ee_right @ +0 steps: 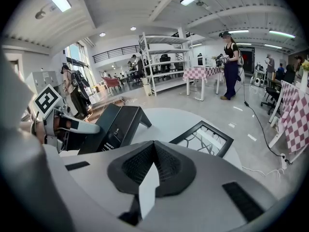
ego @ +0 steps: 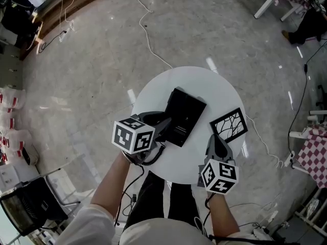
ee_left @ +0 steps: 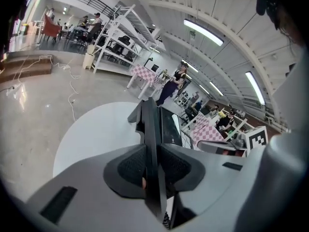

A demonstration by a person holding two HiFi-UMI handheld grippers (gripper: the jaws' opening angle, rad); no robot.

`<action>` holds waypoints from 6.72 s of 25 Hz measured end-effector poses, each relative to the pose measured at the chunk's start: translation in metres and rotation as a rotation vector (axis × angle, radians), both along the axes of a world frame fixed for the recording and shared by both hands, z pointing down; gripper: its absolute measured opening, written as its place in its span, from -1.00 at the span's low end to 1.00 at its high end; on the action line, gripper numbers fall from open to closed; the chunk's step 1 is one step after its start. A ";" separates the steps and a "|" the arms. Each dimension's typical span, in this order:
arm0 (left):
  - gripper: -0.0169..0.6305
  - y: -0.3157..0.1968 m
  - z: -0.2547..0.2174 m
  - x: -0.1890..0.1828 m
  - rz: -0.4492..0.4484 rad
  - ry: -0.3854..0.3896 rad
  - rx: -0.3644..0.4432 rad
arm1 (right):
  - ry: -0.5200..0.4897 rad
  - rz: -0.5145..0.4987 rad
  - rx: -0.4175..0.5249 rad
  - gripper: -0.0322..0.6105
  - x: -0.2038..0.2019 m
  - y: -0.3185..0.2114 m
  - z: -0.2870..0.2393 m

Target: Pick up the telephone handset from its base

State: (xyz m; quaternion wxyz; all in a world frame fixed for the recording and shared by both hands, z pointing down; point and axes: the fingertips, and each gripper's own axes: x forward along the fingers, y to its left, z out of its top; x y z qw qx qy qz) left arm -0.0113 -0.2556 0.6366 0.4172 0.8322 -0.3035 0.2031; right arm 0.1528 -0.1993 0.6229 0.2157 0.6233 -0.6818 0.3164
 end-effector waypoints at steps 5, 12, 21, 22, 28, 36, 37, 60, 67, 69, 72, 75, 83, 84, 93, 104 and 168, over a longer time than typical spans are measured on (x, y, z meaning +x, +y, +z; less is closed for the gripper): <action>-0.67 0.005 -0.002 -0.001 -0.001 0.030 -0.003 | -0.005 -0.008 0.005 -0.84 -0.006 -0.001 -0.001; -0.68 0.009 -0.004 -0.001 -0.024 0.028 -0.008 | -0.006 -0.009 0.010 -0.84 -0.007 0.000 -0.007; -0.69 0.017 -0.014 -0.006 -0.056 0.040 -0.010 | -0.007 -0.002 0.043 -0.84 -0.005 -0.002 -0.022; -0.69 0.018 -0.016 -0.006 -0.059 0.042 -0.009 | -0.008 -0.002 0.047 -0.84 -0.005 -0.002 -0.023; -0.69 0.022 -0.035 -0.003 -0.063 0.052 0.025 | -0.014 -0.006 0.069 -0.83 -0.007 -0.002 -0.036; -0.69 0.024 -0.067 -0.004 -0.124 0.050 0.092 | -0.026 -0.015 0.106 -0.83 -0.007 -0.005 -0.058; -0.69 0.024 -0.072 -0.003 -0.128 0.056 0.097 | -0.027 -0.017 0.113 -0.84 -0.007 -0.005 -0.061; -0.69 0.034 -0.167 0.016 -0.179 0.208 0.196 | -0.119 -0.156 0.219 -0.83 -0.028 -0.026 -0.131; -0.69 0.036 -0.182 0.024 -0.148 0.210 0.236 | -0.199 -0.213 0.268 -0.83 -0.041 -0.038 -0.154; -0.69 0.036 -0.185 0.024 -0.146 0.207 0.247 | -0.210 -0.227 0.277 -0.83 -0.043 -0.039 -0.159; -0.69 0.036 -0.186 0.020 -0.155 0.203 0.259 | -0.287 -0.247 0.276 -0.83 -0.053 -0.041 -0.167; -0.69 0.036 -0.184 0.017 -0.159 0.191 0.266 | -0.375 -0.286 0.257 -0.82 -0.071 -0.040 -0.175; -0.69 0.043 -0.182 0.025 -0.155 0.213 0.311 | -0.514 -0.369 0.206 -0.05 -0.112 -0.036 -0.187; -0.69 0.044 -0.183 0.026 -0.150 0.218 0.329 | -0.542 -0.373 0.199 -0.01 -0.115 -0.035 -0.188; -0.69 0.057 -0.181 0.041 -0.060 0.144 0.474 | -0.566 -0.335 0.140 0.07 -0.116 -0.038 -0.180; -0.69 0.064 -0.173 0.038 -0.014 0.102 0.498 | -0.496 -0.309 0.122 -0.07 -0.118 -0.038 -0.169; -0.90 -0.025 -0.213 -0.042 -0.394 -0.159 0.503 | -0.248 -0.064 0.305 -0.16 -0.040 -0.060 -0.191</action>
